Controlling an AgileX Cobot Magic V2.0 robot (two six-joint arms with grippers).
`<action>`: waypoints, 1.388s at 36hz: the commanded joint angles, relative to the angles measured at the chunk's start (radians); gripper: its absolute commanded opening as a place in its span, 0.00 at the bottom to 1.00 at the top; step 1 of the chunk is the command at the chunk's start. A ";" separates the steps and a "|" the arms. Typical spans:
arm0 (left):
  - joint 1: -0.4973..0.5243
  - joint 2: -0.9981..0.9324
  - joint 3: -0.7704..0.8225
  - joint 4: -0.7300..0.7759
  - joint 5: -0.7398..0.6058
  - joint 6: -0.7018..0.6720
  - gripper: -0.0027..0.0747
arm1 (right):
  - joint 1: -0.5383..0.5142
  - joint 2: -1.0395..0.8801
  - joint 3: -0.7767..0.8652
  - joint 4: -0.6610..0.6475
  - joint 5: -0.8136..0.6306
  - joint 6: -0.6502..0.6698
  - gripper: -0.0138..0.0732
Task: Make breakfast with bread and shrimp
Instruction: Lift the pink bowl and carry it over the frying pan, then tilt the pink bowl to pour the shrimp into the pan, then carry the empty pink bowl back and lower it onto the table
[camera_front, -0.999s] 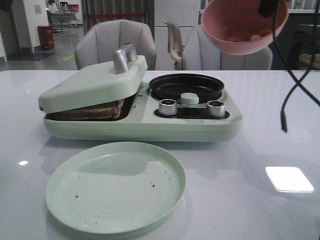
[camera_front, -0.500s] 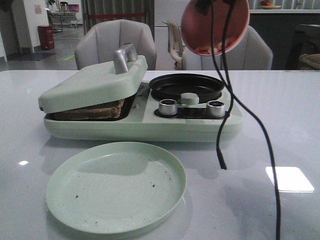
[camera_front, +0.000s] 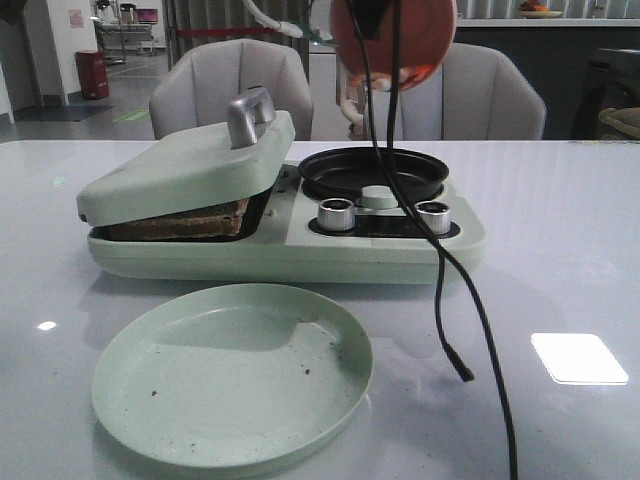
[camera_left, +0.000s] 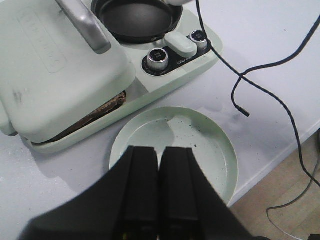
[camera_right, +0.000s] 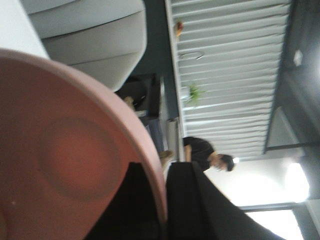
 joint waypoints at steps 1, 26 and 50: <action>-0.009 -0.010 -0.028 -0.011 -0.074 -0.011 0.16 | 0.003 -0.068 -0.041 -0.165 0.030 0.010 0.21; -0.009 -0.010 -0.028 -0.011 -0.080 -0.011 0.16 | 0.003 -0.069 -0.128 -0.151 0.033 -0.027 0.21; -0.009 -0.010 -0.028 -0.011 -0.080 -0.011 0.16 | -0.008 -0.047 -0.128 0.024 0.190 -0.020 0.21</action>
